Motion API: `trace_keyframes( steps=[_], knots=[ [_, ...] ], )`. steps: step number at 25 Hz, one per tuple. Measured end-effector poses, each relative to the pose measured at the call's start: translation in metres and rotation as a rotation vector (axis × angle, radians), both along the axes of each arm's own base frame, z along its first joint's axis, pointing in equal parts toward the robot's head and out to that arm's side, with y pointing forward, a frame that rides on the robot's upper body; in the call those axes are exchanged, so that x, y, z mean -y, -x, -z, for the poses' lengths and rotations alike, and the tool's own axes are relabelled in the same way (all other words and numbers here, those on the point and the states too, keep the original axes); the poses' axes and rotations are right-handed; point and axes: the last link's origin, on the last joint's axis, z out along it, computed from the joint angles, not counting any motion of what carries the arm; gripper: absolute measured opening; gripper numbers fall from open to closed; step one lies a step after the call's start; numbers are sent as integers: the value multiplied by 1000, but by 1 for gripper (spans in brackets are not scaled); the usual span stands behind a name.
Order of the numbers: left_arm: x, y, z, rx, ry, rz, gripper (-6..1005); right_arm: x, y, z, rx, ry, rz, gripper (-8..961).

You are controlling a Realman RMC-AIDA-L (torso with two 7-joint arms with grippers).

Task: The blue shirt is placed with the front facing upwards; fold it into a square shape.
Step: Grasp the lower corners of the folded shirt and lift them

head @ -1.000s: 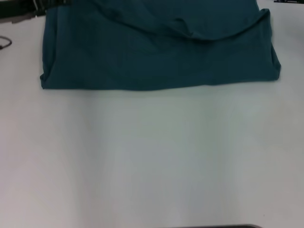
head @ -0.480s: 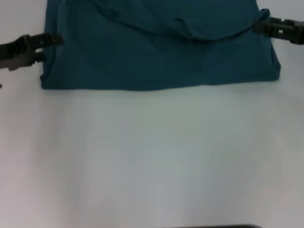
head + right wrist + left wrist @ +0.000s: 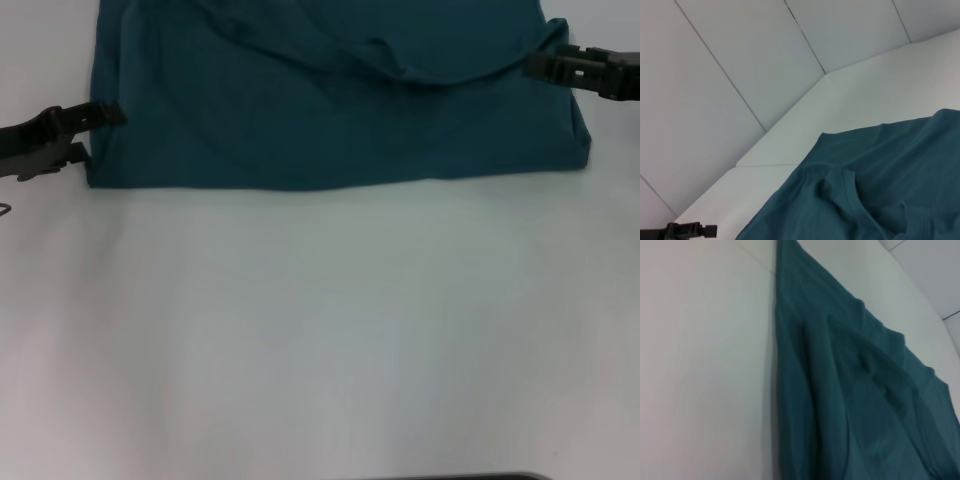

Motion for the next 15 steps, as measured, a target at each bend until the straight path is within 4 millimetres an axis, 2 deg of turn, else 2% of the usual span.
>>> trace_keyframes(
  steps=[9,15],
  knots=[
    [5,6,-1,-11,3,-13,932,1,0,-1,-15,-2,4,927],
    [6,-5,-3,8,1,36,932,2,-1,-1,-23,-2,11,926]
  ],
)
